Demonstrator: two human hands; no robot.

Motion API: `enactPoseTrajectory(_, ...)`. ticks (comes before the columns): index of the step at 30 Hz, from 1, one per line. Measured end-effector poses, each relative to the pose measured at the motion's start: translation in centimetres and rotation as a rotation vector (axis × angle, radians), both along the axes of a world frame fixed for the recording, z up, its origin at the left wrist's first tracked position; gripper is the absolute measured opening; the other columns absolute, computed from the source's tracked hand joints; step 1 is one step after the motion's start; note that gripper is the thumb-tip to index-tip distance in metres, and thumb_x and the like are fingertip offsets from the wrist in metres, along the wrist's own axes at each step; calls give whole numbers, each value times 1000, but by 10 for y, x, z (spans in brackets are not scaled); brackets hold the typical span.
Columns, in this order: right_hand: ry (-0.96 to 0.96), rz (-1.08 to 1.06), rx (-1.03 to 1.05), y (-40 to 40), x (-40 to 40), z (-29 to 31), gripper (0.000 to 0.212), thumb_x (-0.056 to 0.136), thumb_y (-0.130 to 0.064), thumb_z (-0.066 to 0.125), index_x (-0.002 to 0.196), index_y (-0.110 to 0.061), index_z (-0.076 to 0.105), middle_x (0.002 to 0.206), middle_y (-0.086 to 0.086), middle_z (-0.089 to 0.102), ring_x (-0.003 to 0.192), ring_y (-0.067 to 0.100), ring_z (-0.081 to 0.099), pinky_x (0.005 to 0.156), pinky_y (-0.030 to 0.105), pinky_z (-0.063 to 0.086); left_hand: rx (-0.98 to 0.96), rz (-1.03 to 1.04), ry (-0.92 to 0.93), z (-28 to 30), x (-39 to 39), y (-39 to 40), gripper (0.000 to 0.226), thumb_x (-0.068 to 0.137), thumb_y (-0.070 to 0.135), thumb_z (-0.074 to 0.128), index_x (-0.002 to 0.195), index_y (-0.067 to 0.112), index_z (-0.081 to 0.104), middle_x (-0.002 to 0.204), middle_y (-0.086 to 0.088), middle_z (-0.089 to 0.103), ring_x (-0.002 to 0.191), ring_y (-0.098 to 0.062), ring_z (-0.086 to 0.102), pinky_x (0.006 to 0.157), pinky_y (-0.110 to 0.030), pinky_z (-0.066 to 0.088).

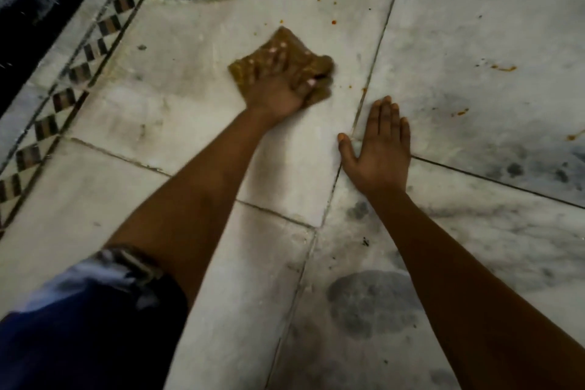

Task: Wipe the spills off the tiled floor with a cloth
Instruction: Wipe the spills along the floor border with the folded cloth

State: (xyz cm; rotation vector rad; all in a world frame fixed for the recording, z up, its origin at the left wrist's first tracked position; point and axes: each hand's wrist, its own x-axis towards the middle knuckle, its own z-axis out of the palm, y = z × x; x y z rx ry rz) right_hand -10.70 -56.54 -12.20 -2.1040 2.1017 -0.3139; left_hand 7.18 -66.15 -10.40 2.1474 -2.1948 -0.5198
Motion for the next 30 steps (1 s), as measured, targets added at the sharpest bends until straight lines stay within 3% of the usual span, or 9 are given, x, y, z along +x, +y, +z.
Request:
enactPoseTrajectory(3, -22, -2, -9, 1, 0, 0, 81, 88, -54, 29, 147, -1, 15, 156, 18, 14, 145, 28, 14, 117, 38, 2, -45, -180, -23, 2, -35, 25, 59, 93, 57, 30, 146, 37, 14, 158, -1, 2, 145, -19, -2, 113, -45, -6)
enactPoseTrajectory(7, -18, 3, -4, 0, 0, -1, 82, 89, -55, 29, 147, 1, 15, 155, 20, 14, 145, 30, 13, 118, 38, 4, -118, -337, -49, -1, -12, 47, 58, 91, 55, 38, 144, 43, 17, 158, 1, 6, 145, -20, 3, 113, -47, -2)
enactPoseTrajectory(14, -25, 1, 2, 0, 3, 2, 80, 90, -53, 32, 146, 3, 18, 154, 23, 15, 144, 31, 14, 118, 38, 4, -43, -353, -67, 6, -67, -20, 56, 93, 53, 36, 145, 43, 17, 159, 1, 0, 145, -22, -3, 112, -52, -7)
enactPoseTrajectory(20, -34, -16, 17, -1, 1, 2, 84, 89, -56, 30, 146, 3, 14, 156, 20, 10, 145, 28, 9, 119, 37, 2, -113, -441, -69, 6, -25, 29, 55, 90, 53, 32, 143, 40, 27, 158, 2, 8, 145, -21, 4, 114, -48, 0)
enactPoseTrajectory(27, -36, -6, 21, 1, 1, 1, 81, 91, -53, 33, 146, 3, 14, 155, 22, 11, 145, 30, 9, 118, 37, 2, -41, -378, -61, 11, -59, -19, 50, 95, 43, 38, 143, 39, 25, 158, 1, 4, 145, -24, 0, 112, -52, -3)
enactPoseTrajectory(30, -113, 4, 14, -1, -1, 4, 75, 91, -47, 30, 147, 1, 15, 155, 20, 12, 145, 28, 9, 118, 35, 2, -59, -432, -63, 8, -40, 1, 51, 95, 44, 37, 144, 41, 22, 158, 2, 3, 145, -23, -1, 113, -48, -3)
